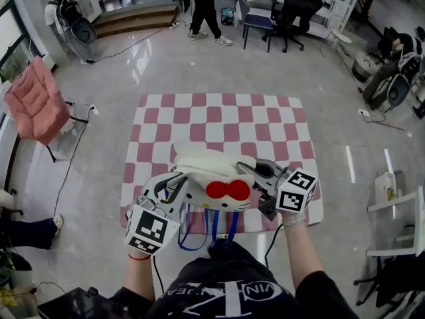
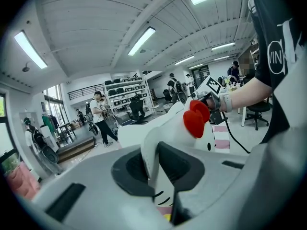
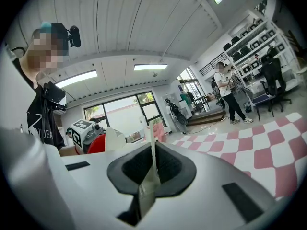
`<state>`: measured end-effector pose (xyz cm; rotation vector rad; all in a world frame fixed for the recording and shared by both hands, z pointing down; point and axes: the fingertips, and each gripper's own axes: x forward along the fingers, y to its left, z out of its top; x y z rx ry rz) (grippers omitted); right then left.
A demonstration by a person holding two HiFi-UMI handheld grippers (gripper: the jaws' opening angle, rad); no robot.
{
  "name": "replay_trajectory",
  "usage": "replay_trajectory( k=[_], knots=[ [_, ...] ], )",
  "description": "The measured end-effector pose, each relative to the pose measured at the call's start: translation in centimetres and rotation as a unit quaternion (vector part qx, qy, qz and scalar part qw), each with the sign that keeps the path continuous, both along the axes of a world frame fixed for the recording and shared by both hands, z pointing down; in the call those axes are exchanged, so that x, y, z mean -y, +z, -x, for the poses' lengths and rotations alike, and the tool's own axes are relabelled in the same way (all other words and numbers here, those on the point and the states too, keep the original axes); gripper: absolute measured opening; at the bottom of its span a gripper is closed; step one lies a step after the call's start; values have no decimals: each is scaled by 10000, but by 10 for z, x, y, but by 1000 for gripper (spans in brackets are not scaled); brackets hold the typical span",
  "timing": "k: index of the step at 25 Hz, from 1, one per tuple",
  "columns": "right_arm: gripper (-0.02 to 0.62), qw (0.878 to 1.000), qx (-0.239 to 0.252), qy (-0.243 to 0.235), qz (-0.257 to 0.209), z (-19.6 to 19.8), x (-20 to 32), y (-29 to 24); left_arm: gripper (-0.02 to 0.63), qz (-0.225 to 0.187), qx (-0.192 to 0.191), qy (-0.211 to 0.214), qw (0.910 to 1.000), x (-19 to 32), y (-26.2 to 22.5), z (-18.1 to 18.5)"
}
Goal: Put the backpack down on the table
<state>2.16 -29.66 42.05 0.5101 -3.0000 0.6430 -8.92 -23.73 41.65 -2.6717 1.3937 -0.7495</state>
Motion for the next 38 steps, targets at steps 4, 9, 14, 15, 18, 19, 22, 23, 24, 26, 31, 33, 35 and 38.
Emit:
replay_trajectory(
  k=[4, 9, 14, 15, 18, 19, 22, 23, 24, 26, 31, 33, 35, 38],
  knots=[
    [11, 10000, -21, -20, 20, 0, 18, 2, 45, 54, 17, -90, 9999, 16, 1, 1],
    [11, 9999, -81, -78, 44, 1, 64, 7, 46, 97, -2, -234, 9997, 61, 5, 3],
    [11, 9999, -97, -138, 25, 4, 88, 12, 45, 150, -55, -310, 9994, 82, 13, 3],
    [11, 9999, -96, -143, 16, 4, 93, 13, 45, 152, -45, -342, 9993, 87, 14, 4],
    [11, 9998, -107, -163, 1, 6, 107, 14, 46, 162, -10, -453, 9988, 101, 14, 7],
    [11, 9998, -123, -172, 8, 7, 111, 16, 46, 168, -9, -472, 9987, 105, 15, 7],
    [11, 9997, -155, -197, 54, 9, 119, 24, 46, 202, 22, -526, 9984, 114, 20, 8],
    [11, 9996, -172, -192, 74, 8, 122, 27, 45, 226, 46, -561, 9982, 117, 22, 9],
    [11, 9996, -185, -188, 96, 8, 124, 29, 46, 251, 66, -597, 9979, 120, 23, 10],
    [11, 9995, -198, -193, 144, 8, 129, 34, 46, 290, 83, -641, 9975, 126, 25, 10],
    [11, 9993, -147, -232, 242, 10, 143, 42, 46, 325, 115, -690, 9970, 139, 31, 10],
    [11, 9994, -68, -243, 225, 14, 147, 42, 45, 339, 124, -742, 9966, 143, 32, 13],
    [11, 9995, 11, -258, 168, 18, 151, 38, 44, 369, 139, -834, 9957, 145, 32, 18],
    [11, 9995, 49, -285, 142, 23, 159, 38, 45, 428, 170, -841, 9954, 147, 39, 19]
  ],
)
